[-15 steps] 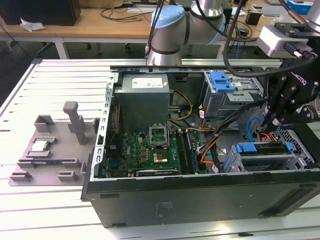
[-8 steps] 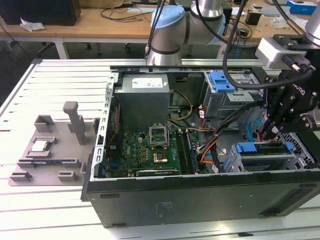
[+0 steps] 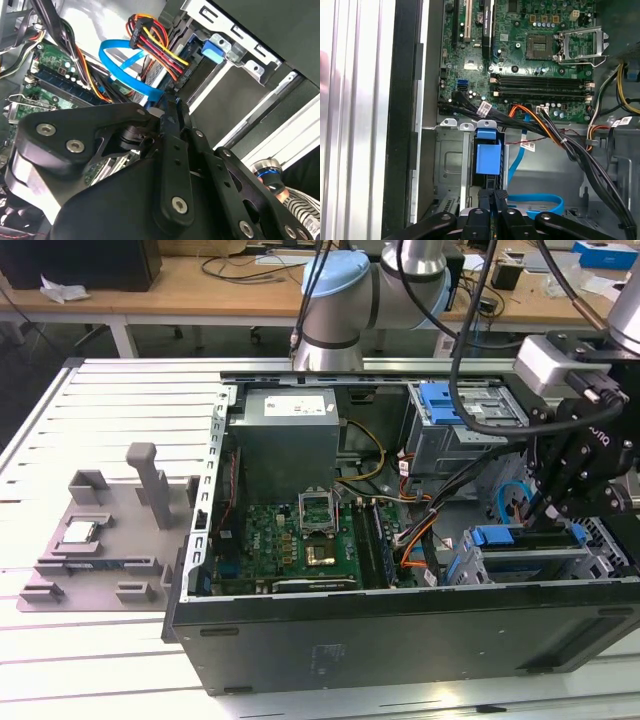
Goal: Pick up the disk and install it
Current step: 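Insert the second disk wire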
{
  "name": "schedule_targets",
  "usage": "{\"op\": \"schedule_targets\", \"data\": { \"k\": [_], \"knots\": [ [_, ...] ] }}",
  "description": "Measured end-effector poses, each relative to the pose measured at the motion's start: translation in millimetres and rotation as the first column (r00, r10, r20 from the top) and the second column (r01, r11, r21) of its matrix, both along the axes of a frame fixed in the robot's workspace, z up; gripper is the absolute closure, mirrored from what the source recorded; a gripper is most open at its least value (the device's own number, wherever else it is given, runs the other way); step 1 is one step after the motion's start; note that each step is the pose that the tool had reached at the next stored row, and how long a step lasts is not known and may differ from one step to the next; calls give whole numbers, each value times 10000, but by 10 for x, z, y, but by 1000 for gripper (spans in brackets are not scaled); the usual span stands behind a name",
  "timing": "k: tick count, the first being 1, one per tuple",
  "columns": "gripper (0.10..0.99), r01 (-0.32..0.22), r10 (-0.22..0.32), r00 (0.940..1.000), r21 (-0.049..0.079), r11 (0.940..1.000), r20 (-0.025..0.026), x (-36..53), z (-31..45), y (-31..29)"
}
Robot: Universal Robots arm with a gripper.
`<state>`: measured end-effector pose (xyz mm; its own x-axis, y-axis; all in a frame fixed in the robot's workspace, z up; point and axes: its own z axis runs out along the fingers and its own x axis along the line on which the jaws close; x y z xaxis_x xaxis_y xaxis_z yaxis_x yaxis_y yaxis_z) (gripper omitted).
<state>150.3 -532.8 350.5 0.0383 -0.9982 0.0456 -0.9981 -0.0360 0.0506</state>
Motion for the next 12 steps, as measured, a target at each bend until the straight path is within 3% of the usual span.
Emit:
{"op": "schedule_targets", "data": {
  "k": [12],
  "knots": [
    [925, -2, 2, 10000, -27, 10000, 0, 19, -24, -68]
  ]
}}
